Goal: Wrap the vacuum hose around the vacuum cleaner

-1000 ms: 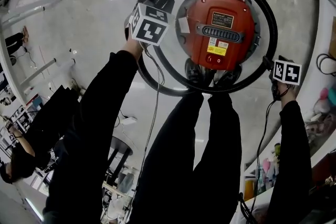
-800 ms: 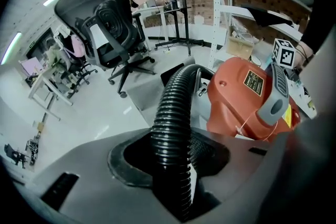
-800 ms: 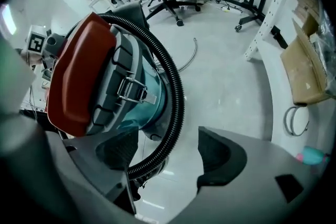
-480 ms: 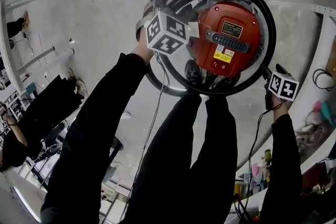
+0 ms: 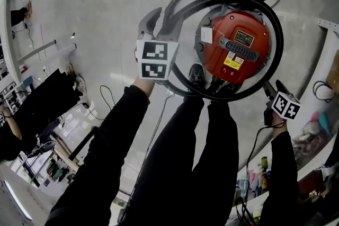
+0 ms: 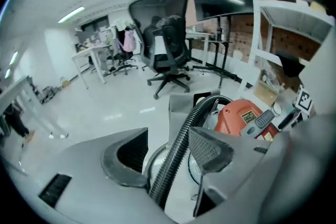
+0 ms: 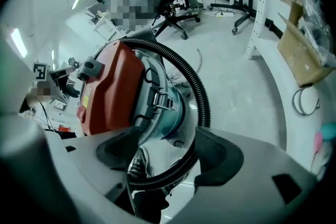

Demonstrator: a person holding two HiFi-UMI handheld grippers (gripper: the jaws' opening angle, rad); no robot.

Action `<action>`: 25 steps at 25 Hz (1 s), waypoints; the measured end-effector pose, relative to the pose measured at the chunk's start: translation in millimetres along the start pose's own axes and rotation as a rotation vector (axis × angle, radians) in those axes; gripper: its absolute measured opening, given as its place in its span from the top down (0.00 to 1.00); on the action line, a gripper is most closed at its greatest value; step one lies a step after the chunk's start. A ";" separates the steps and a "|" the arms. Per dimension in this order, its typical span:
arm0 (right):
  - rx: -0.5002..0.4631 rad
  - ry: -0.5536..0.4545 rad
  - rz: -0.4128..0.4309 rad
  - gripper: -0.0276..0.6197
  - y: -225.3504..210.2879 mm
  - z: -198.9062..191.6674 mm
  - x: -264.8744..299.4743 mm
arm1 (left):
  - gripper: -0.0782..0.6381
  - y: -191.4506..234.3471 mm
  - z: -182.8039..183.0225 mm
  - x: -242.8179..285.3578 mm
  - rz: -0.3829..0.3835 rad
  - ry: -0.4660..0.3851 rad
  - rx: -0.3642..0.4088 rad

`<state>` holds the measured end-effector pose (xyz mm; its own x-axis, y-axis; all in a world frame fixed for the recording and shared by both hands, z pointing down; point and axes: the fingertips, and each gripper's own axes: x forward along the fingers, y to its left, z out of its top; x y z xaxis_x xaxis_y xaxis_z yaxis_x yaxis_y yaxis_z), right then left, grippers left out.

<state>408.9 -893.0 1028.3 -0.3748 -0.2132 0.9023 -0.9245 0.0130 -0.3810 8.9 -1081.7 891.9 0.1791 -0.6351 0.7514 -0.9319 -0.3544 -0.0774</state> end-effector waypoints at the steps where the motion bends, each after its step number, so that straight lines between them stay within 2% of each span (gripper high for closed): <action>1: 0.023 0.001 0.023 0.43 8.0 -5.1 -3.1 | 0.54 0.8 -9.3 -15.0 0.014 0.001 -0.044; 3: 0.064 0.008 0.073 0.44 27.5 -16.8 -11.3 | 0.54 -6.8 -26.3 -47.5 0.008 0.006 -0.062; 7: 0.151 -0.004 0.156 0.69 65.3 -34.8 -37.1 | 0.54 -29.4 -48.3 -110.6 -0.059 0.034 0.016; 10: 0.206 -0.042 0.220 0.78 93.3 -33.4 -57.0 | 0.55 -34.0 -54.9 -146.1 -0.086 0.056 -0.013; 13: 0.196 -0.064 0.256 0.80 125.6 -22.6 -81.2 | 0.55 -39.3 -62.2 -172.5 -0.124 0.104 -0.097; 16: 0.166 -0.068 0.297 0.81 157.4 -18.4 -112.6 | 0.58 -65.6 -69.4 -197.2 -0.218 0.182 -0.171; 21: 0.102 -0.072 0.321 0.83 196.9 -18.4 -173.6 | 0.60 -129.4 -37.3 -245.6 -0.398 0.192 -0.116; 25: 0.147 -0.108 0.328 0.86 222.5 -13.0 -219.6 | 0.63 -162.9 1.3 -288.5 -0.495 0.152 -0.105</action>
<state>284.6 -830.6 748.0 -0.6323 -0.3231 0.7041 -0.7340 -0.0411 -0.6779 109.5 -841.6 686.9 0.5649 -0.2999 0.7687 -0.7755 -0.5112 0.3705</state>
